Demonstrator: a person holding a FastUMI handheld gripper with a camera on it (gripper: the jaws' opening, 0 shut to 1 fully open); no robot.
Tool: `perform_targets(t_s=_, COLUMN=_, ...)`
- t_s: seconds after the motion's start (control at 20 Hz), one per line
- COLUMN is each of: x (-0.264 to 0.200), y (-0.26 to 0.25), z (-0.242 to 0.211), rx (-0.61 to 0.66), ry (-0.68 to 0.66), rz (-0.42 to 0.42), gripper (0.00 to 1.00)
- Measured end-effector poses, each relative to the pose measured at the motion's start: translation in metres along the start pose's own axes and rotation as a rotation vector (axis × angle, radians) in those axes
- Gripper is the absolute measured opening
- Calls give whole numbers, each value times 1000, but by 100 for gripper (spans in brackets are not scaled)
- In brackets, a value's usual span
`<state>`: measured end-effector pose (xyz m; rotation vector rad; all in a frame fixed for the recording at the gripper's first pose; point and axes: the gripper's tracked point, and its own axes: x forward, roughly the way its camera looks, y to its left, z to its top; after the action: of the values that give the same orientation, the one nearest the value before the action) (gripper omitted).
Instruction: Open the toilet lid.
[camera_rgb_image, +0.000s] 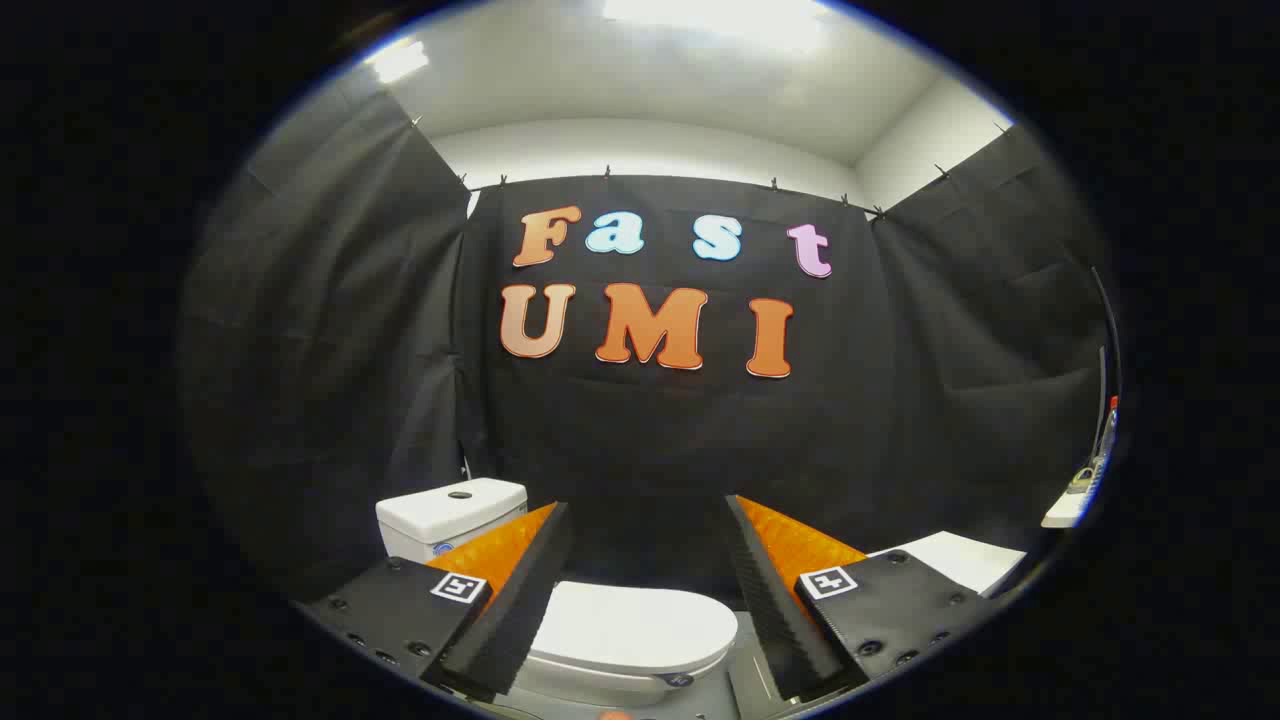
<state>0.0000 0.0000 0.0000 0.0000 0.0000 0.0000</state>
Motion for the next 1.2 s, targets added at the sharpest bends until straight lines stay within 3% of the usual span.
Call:
perform_targets(t_s=0.7, x=5, y=-2, z=-10, rx=26, ry=14, rz=6, gripper=98)
perform_targets(t_s=1.2, x=15, y=-21, z=-38, rx=132, ry=28, rz=-5, gripper=98)
